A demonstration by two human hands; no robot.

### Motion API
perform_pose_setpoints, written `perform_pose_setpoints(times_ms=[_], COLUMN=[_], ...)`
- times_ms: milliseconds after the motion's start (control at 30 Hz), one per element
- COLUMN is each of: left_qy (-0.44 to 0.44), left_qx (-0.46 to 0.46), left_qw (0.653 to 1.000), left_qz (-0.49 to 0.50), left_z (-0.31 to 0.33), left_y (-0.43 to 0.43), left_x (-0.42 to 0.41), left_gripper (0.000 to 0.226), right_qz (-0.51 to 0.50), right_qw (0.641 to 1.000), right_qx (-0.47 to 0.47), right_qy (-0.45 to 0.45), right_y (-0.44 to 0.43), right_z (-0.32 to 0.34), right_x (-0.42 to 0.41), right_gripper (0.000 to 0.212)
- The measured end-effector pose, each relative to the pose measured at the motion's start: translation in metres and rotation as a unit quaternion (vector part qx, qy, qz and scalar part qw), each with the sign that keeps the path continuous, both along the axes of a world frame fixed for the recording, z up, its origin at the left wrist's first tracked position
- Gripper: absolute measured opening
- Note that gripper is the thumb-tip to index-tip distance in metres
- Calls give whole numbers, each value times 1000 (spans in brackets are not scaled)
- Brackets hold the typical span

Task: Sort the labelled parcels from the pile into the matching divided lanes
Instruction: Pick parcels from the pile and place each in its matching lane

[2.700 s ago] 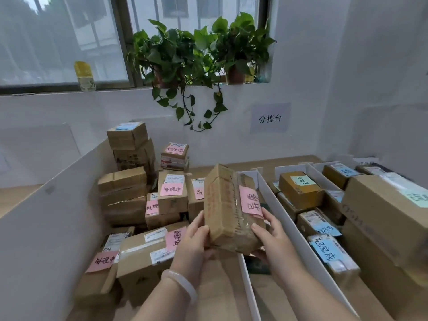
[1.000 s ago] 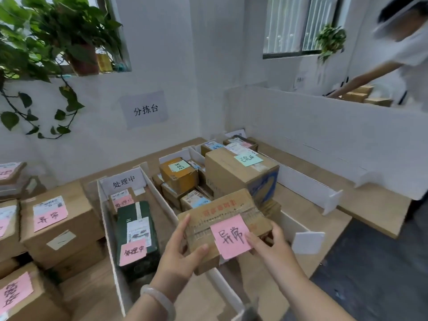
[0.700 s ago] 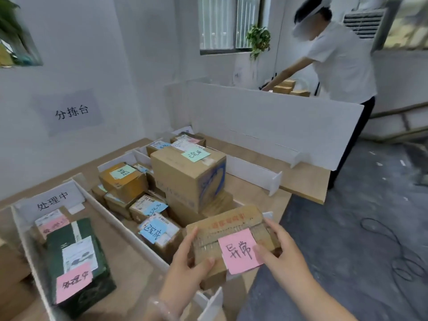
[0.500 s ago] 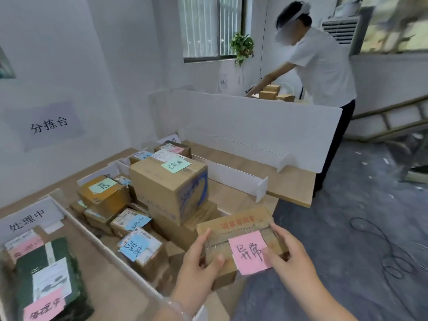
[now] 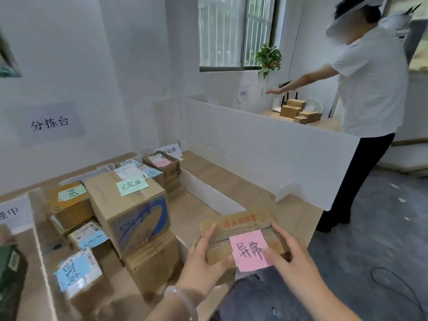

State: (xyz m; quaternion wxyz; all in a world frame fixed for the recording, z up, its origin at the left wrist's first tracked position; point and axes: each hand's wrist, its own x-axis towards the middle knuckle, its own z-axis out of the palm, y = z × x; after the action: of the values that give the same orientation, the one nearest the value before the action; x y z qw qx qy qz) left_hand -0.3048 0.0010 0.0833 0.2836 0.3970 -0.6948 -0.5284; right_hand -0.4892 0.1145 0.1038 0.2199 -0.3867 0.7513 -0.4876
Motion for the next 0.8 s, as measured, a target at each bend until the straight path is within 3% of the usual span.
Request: perform_pose_setpoints(times_ms=[300,800], left_qy=[36,71], left_qx=[48,95], left_qw=[992,969], left_qz=[114,216], left_z=[-10,-41], left_y=[-58,-180], left_x=[-39,-74], left_gripper=[74,79], right_qz=[101,137], right_qw=[994,988], right_qx=[14,56], right_qy=[-26,-31], right_y=[-92,-268], right_z=[-7,-21], right_x=[-55,-86], right_gripper=[57,47])
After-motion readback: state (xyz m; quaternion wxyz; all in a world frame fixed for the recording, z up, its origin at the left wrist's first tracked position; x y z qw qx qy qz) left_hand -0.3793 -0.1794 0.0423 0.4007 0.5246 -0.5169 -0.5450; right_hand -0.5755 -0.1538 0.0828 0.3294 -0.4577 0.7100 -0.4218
